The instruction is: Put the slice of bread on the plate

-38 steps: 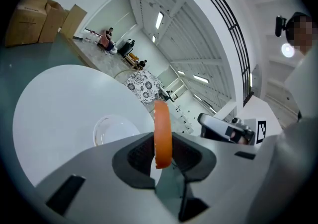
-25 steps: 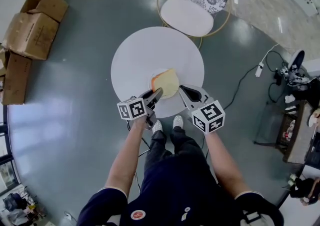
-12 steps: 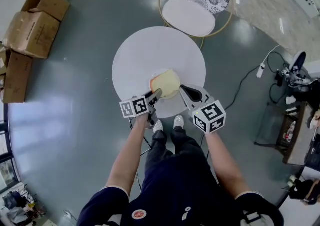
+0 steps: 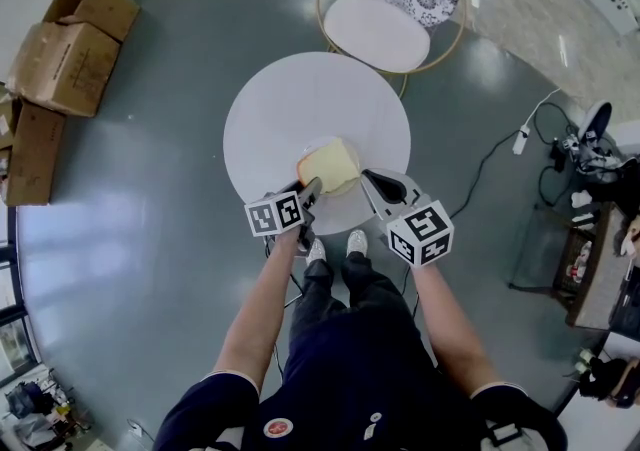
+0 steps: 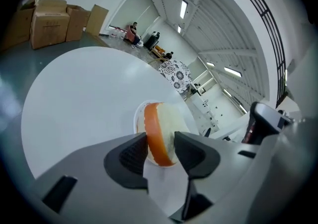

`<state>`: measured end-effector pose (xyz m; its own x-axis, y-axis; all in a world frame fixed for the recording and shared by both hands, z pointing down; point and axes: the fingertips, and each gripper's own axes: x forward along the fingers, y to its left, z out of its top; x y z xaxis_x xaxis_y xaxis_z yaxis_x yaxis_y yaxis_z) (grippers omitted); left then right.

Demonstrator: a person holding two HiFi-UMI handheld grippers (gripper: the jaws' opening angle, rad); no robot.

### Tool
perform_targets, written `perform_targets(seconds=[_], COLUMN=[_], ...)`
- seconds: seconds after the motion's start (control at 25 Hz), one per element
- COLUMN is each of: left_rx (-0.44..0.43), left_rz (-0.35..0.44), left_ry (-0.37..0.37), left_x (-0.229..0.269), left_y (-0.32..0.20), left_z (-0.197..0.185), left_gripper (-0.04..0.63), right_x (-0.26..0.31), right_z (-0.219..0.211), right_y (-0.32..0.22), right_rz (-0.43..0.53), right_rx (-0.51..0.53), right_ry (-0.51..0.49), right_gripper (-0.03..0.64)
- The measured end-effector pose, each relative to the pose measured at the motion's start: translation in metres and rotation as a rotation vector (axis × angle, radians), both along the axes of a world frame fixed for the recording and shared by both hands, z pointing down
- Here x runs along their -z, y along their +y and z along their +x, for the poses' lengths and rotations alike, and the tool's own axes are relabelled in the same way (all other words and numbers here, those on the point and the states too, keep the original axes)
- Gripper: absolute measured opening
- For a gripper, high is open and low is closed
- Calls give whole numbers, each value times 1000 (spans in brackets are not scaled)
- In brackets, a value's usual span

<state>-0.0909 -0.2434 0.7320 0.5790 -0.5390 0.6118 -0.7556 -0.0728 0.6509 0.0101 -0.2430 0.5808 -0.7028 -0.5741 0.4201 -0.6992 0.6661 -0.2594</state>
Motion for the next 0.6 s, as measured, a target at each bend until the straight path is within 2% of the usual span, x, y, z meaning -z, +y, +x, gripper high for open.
perform_targets(seconds=[0.28, 0.6], left_rx=[-6, 0], left_rz=[-10, -8], left_ry=[-109, -167], left_x=[-7, -11], left_y=[0, -2], left_z=[-5, -7], left_gripper=[173, 178], right_x=[2, 2], right_z=[4, 9], right_y=[1, 6], right_rz=[2, 7], right_rx=[-4, -10], right_ry=[2, 1], right_gripper=[6, 6])
